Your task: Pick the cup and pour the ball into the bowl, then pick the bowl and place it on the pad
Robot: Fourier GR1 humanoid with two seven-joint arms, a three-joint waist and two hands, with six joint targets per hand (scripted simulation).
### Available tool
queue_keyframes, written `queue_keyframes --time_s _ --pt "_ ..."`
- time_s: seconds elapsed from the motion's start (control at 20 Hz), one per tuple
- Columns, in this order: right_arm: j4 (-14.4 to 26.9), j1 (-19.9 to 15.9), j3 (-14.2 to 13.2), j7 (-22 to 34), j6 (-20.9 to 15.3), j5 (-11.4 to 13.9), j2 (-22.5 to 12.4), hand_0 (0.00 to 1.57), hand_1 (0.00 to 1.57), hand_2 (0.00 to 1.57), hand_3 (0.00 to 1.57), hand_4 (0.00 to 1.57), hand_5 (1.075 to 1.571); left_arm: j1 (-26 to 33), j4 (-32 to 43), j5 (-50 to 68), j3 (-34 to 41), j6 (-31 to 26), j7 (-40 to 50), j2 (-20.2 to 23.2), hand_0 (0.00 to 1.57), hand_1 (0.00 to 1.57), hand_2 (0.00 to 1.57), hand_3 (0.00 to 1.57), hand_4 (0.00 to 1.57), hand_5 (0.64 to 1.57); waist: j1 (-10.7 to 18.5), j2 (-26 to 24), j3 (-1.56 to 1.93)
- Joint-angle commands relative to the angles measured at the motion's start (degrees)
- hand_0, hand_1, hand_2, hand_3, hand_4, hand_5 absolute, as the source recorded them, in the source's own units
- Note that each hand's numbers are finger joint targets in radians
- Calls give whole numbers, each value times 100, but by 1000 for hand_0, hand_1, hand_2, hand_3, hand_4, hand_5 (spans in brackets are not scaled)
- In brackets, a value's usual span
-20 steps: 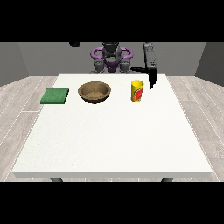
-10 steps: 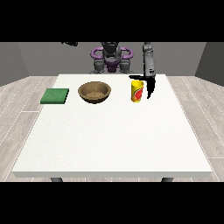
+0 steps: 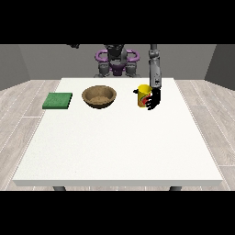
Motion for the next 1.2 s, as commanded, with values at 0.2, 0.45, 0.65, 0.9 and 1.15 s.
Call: queue_keyframes --time_s 0.2,0.45,0.65,0.9,1.15 --pt "-264 -143 -727 323 173 -703 -388 0 0 0 0 73 1562 103 426 -576 -54 1159 -714 192 1322 1322 1571 1571 1067 1487 -208 167 -2" --pt "384 481 -711 242 455 -808 -276 0 0 0 0 117 1559 -43 170 -1057 -562 1716 215 -27 1336 1336 1571 1571 1095 1498 39 -952 8" --pt "1056 629 -832 -243 613 -674 -150 0 0 0 0 189 1558 -393 8 -1687 -1156 2306 1064 -323 1360 1360 1571 1571 1119 1499 283 -1199 11" --pt "1154 409 -733 -30 581 -671 -219 0 0 0 0 257 1560 -942 185 -2659 -1714 3316 2000 -259 1405 1405 1571 1571 1090 1543 104 -1324 13" --pt "1339 160 -711 -161 697 -704 -247 0 0 0 0 292 1561 -1665 516 -3495 -2080 4079 3142 -248 1415 1415 1571 1571 971 1562 12 -1145 9"
